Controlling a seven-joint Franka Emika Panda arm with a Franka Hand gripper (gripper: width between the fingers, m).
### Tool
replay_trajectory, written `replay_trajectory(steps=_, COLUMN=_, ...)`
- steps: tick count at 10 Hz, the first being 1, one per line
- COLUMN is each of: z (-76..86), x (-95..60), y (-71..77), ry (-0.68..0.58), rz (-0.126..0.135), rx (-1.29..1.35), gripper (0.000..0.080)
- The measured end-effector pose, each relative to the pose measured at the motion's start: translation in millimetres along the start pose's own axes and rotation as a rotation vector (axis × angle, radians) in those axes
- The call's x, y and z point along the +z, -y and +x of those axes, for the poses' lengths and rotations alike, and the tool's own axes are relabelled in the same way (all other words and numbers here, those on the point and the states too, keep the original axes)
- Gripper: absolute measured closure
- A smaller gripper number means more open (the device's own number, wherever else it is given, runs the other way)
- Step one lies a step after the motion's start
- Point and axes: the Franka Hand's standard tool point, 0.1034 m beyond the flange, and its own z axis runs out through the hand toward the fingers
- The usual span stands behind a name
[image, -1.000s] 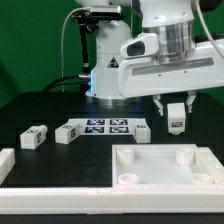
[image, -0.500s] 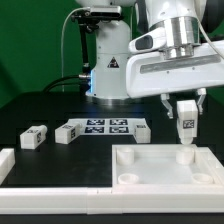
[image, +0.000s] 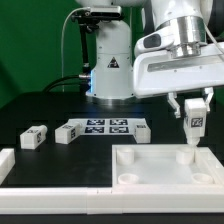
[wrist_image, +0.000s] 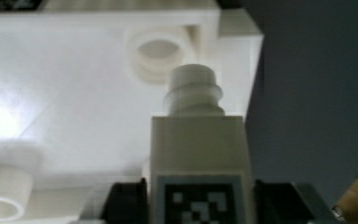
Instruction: Assemble one leg
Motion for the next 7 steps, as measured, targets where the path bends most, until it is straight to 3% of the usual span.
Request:
replay_trajectory(steps=4, z=59.1, x=17.5, y=-17.2, ry=-0.018, rz=-0.009, rx=-0.102, gripper=0.0511)
replay_trajectory(steps=7, z=57.6, x=19.6, y=-19.0, ry=-0.057, rz=-0.018, rx=-0.103, gripper=0.0511)
